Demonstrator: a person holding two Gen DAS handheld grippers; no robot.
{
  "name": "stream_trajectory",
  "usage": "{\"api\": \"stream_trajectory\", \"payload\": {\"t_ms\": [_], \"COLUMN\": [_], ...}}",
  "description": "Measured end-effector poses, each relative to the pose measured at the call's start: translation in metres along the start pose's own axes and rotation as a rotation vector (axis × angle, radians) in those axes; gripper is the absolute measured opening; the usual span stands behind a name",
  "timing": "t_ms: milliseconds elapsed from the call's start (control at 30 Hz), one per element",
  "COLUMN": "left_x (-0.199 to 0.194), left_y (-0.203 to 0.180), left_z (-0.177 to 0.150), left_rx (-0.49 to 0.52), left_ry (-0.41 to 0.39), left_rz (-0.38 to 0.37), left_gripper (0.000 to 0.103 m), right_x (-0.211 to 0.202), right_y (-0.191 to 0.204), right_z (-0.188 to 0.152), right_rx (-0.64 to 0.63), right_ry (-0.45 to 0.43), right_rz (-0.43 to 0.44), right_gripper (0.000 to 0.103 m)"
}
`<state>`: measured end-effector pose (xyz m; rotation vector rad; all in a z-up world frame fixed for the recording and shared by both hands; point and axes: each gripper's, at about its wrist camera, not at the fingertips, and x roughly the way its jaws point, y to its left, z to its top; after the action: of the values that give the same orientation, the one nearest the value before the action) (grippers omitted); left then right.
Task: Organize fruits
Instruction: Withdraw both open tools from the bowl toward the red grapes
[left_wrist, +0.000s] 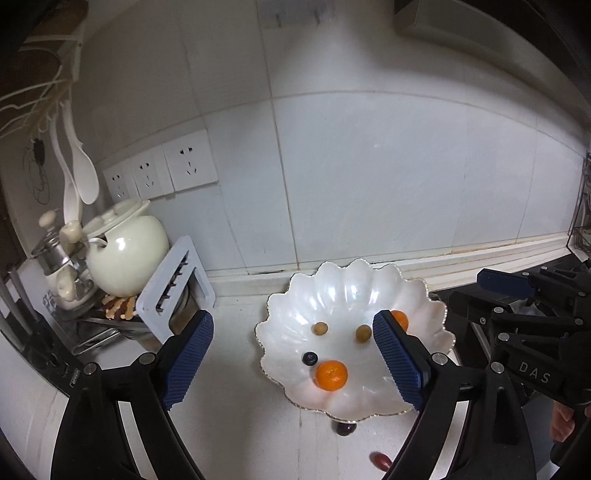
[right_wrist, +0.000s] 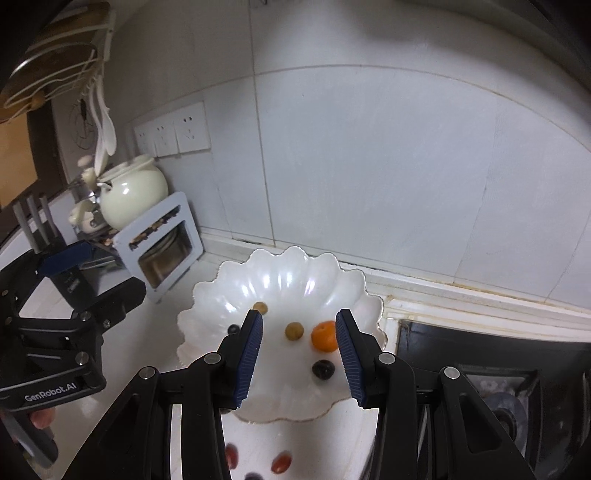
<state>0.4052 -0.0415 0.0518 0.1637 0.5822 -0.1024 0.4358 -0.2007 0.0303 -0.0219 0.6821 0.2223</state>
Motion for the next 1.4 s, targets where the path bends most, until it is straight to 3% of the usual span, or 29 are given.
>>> {"api": "stream_trajectory", "payload": {"t_ms": [667,1033,1400], "left_x": [-0.059,-0.061,-0.043], "left_y": [-0.017,-0.031,-0.042], "left_z": [-0.044,-0.079,-0.106], "left_rx": [-0.002,0.04,0.055], "left_ry": [-0.061,-0.033,0.03], "left_rz": [-0.023,-0.032,-0.083], "left_gripper": [0.089,0.089,0.086], "right_x": [-0.055,-0.061,-0.043], "right_y": [0.008,0.012,0.012], "right_z": [-0.055,-0.087,-0.117], "right_rx": [-0.005,-0.067,-0.081], "right_ry": [-0.068,-0.068,0.006], "right_rz": [-0.006,-0.028,0.016], "right_gripper": [0.043,0.043,0.043]}}
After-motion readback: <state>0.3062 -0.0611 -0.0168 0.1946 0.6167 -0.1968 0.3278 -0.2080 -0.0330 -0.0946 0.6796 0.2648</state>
